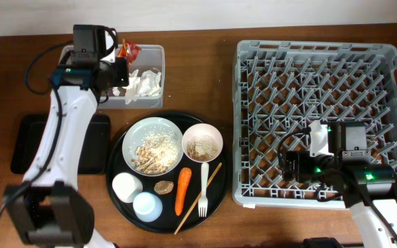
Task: Sort waste into correct bins and load items into the dishwasher rack
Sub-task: 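Drop the red wrapper into the clear bin with the left gripper, then grasp the white cup with the right gripper and place it in the rack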
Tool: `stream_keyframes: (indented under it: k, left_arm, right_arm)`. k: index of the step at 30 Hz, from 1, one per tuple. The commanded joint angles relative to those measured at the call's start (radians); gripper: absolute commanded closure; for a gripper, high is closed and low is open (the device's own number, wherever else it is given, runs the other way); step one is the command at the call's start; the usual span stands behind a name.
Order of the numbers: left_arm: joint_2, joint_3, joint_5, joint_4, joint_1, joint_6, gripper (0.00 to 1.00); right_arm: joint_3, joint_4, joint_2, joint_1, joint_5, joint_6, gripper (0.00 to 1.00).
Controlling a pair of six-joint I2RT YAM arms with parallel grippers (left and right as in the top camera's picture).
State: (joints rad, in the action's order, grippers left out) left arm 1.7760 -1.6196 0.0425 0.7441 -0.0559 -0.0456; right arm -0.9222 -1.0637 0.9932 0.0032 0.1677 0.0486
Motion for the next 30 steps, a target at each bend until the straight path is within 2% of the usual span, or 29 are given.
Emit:
stream_keyframes:
  k: [1,2,3,4,6,8,9,11,12,16,18,22,26,30]
  left_arm:
    - [0.09,-0.006,0.006,-0.001,0.044,0.008,0.79]
    - [0.09,-0.006,0.006,0.001,0.044,0.008,0.33]
    - [0.066,-0.013,0.002,0.021,0.043,0.008,0.13]
    - [0.031,-0.029,0.003,0.089,0.047,0.008,0.02]
    - [-0.07,-0.037,0.002,0.289,0.055,0.007,0.01]
    - [-0.127,-0.036,0.003,0.52,0.057,-0.089,0.01]
    - [-0.131,-0.036,0.003,0.594,0.07,-0.135,0.01]
    - [-0.132,-0.036,0.003,0.685,0.132,-0.153,0.01]
    - [-0.137,-0.034,0.002,0.712,0.167,-0.153,0.01]
    - [-0.169,-0.033,0.003,0.735,0.285,-0.209,0.01]
    - [-0.168,-0.032,0.003,0.746,0.339,-0.212,0.01]
    - [-0.168,-0.032,0.003,0.738,0.35,-0.212,0.01]
    - [-0.168,-0.032,0.003,0.735,0.35,-0.212,0.01]
    - [-0.168,-0.032,0.003,0.734,0.35,-0.212,0.01]
  right_arm:
    - [-0.015,0.001,-0.003,-0.003,0.005,-0.003,0.01]
    - [-0.015,0.0,-0.003,-0.003,0.006,-0.002,0.02]
    - [-0.015,0.001,-0.003,-0.003,0.03,-0.003,0.02]
    - [-0.015,0.001,-0.003,-0.003,0.06,-0.003,0.02]
    - [-0.015,0.005,-0.003,-0.003,0.133,-0.018,0.02]
    - [-0.024,0.004,-0.003,0.02,0.226,-0.064,0.02]
    - [-0.045,0.004,-0.003,0.08,0.225,-0.07,0.02]
    - [-0.119,0.006,0.005,0.283,0.212,-0.06,0.01]
    - [-0.153,0.005,0.029,0.364,0.171,-0.01,0.02]
    - [-0.262,0.06,0.23,0.682,0.092,0.093,0.02]
    - [-0.308,0.167,0.399,0.872,0.03,0.164,0.02]
    - [-0.31,0.341,0.605,1.04,-0.058,0.222,0.02]
    - [-0.309,0.48,0.709,1.187,-0.166,0.219,0.02]
    - [-0.309,0.578,0.793,1.248,-0.212,0.219,0.02]
